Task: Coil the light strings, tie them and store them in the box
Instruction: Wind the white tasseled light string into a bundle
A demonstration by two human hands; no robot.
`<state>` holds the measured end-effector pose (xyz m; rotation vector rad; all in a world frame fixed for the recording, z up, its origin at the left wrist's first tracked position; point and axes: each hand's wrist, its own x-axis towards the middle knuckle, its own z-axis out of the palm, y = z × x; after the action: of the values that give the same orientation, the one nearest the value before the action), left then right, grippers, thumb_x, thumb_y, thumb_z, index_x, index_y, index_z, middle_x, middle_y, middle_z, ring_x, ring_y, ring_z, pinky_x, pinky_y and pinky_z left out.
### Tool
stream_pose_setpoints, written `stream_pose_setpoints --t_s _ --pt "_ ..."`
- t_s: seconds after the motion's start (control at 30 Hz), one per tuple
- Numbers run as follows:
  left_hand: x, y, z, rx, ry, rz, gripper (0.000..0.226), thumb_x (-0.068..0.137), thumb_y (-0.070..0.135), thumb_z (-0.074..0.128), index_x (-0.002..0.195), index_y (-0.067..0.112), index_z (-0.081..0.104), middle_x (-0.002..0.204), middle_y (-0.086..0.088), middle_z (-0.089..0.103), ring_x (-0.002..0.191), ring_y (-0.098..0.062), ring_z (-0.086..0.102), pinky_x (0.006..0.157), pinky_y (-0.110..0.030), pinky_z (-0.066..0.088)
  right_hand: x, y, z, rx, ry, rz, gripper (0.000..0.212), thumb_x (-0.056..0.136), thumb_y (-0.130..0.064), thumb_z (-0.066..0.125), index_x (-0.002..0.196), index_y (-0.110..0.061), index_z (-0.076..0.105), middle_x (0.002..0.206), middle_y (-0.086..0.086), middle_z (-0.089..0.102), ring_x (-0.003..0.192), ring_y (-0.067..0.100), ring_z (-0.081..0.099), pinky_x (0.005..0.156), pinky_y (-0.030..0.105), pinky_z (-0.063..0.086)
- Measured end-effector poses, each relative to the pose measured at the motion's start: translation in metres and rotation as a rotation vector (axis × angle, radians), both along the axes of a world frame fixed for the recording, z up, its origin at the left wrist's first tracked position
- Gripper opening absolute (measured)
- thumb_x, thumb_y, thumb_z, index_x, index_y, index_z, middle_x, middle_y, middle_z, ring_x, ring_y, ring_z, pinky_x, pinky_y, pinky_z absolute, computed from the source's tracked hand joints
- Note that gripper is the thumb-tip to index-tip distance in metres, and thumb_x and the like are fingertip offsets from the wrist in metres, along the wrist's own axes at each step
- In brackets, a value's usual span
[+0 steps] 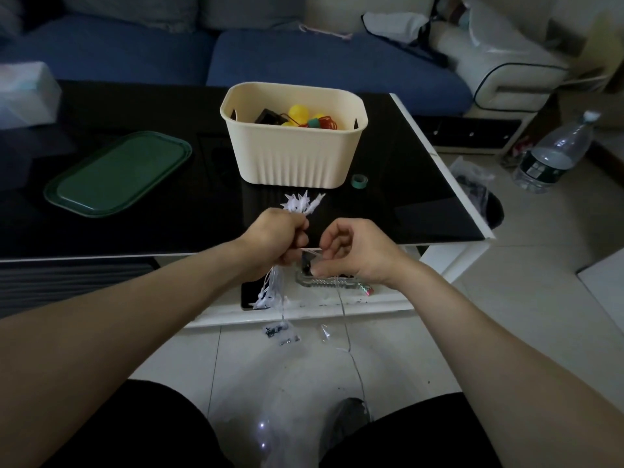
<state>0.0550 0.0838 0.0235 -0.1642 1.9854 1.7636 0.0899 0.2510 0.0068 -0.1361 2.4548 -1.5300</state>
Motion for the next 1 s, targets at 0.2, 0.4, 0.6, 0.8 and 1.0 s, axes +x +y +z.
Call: stream_pose_setpoints --t_s 0.2,0.4,0.6,0.8,1.0 --pt "-0.007 -0.007 0.013 0.154 0.008 0.070 0.029 0.101 0.014 0.037 0.073 0.018 0.043 0.053 0.001 0.035 0.040 -0.013 0.027 0.042 -0.021 0.018 0.003 -0.002 -0.003 0.000 -0.208 -0.030 0.024 0.084 -0.023 0.081 0.100 -0.009 0.070 0.080 0.005 0.069 0.070 0.012 0.068 0.075 0.037 0.062" --pt "-0.006 -0.012 0.014 0.217 0.078 0.122 0.029 0.100 0.014 0.036 0.072 0.017 0.043 0.054 0.000 0.035 0.042 -0.014 0.028 0.046 -0.026 0.016 0.007 -0.003 0.009 -0.023 -0.548 0.043 0.049 0.087 -0.043 0.073 0.112 -0.001 0.065 0.086 0.015 0.076 0.083 0.031 0.076 0.086 0.046 0.061" --pt "-0.004 -0.010 0.013 0.215 0.095 0.130 0.029 0.102 0.014 0.035 0.075 0.014 0.045 0.058 -0.003 0.041 0.046 -0.016 0.034 0.041 -0.023 0.024 0.005 0.011 0.019 -0.063 -0.338 -0.144 0.032 0.085 -0.038 0.076 0.076 -0.008 0.071 0.055 0.002 0.060 0.052 0.015 0.057 0.062 0.030 0.056" --pt "0.000 -0.004 0.006 0.133 0.111 0.053 0.026 0.103 0.011 0.036 0.080 0.013 0.047 0.065 -0.005 0.052 0.041 -0.016 0.045 0.044 -0.022 0.031 0.001 0.014 0.018 -0.357 -0.030 -0.384 0.027 0.092 -0.032 0.070 0.083 -0.007 0.072 0.056 -0.004 0.055 0.048 0.007 0.049 0.063 0.029 0.052" --pt "0.004 0.001 -0.002 0.084 0.146 -0.059 0.029 0.103 0.011 0.037 0.079 0.008 0.052 0.062 -0.008 0.055 0.042 -0.019 0.046 0.043 -0.023 0.034 0.004 -0.005 0.018 -0.423 -0.080 -0.247 0.018 0.100 -0.021 0.060 0.094 -0.009 0.072 0.072 -0.001 0.065 0.064 0.010 0.059 0.063 0.027 0.056"
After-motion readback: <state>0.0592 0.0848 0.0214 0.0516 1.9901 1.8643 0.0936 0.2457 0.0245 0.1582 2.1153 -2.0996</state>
